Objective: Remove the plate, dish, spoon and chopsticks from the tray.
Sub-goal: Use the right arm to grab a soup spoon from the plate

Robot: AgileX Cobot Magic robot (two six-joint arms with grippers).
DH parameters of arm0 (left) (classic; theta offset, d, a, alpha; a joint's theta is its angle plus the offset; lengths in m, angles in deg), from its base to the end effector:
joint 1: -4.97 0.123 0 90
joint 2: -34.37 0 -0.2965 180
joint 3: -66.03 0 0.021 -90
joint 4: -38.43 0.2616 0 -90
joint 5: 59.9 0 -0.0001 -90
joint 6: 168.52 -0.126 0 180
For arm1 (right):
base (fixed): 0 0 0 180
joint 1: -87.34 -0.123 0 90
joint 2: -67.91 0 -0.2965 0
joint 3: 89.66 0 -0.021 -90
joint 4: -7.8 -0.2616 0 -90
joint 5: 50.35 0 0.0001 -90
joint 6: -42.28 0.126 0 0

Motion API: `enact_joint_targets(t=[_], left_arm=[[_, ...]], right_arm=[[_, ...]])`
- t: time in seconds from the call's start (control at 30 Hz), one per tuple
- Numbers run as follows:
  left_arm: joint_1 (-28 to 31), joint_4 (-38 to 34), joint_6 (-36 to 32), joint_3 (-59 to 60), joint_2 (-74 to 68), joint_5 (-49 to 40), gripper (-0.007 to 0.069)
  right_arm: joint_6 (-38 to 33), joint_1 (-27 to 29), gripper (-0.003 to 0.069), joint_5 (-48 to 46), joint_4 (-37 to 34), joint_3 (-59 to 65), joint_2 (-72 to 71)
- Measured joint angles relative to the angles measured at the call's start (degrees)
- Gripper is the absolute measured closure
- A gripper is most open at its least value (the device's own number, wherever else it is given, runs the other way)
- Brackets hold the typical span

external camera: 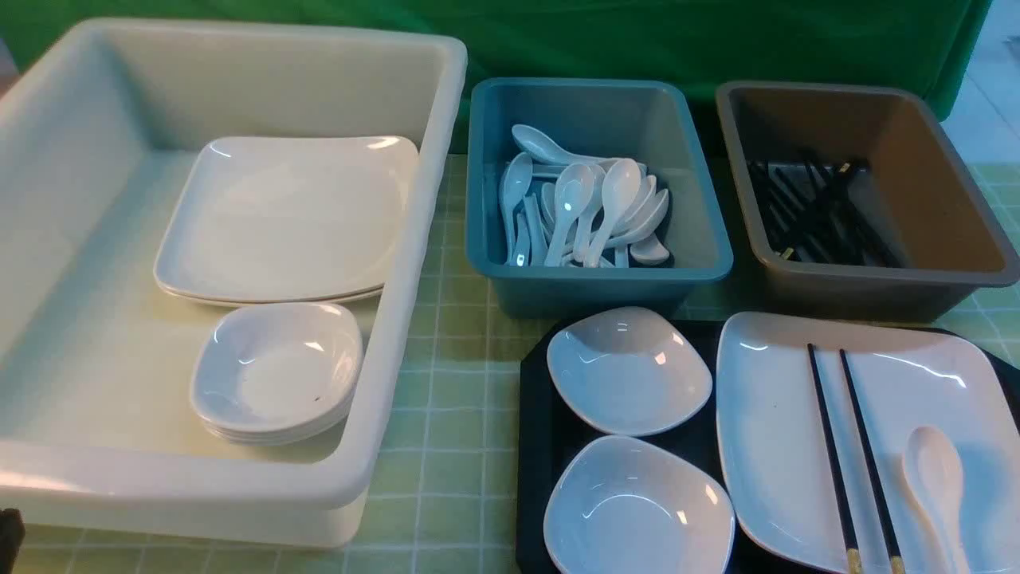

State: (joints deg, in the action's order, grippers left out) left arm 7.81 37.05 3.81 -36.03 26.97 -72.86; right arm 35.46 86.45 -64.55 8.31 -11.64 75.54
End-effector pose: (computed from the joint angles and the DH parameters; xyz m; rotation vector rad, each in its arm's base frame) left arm 0.0896 0.0038 0.1851 0.0562 1.7160 0.1140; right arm 0.0895 0.0011 0.1815 -0.1231 1.7391 -0.0841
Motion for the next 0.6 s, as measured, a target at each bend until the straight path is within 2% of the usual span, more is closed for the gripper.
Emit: enact_joint_targets(t=[0.6], left_arm=[[0.0,1.39,-0.02,0.0,0.0,0.07,0.0629]], right_arm=[[0.0,0.0,0.0412,0.03,0.0,0.0,0.0]])
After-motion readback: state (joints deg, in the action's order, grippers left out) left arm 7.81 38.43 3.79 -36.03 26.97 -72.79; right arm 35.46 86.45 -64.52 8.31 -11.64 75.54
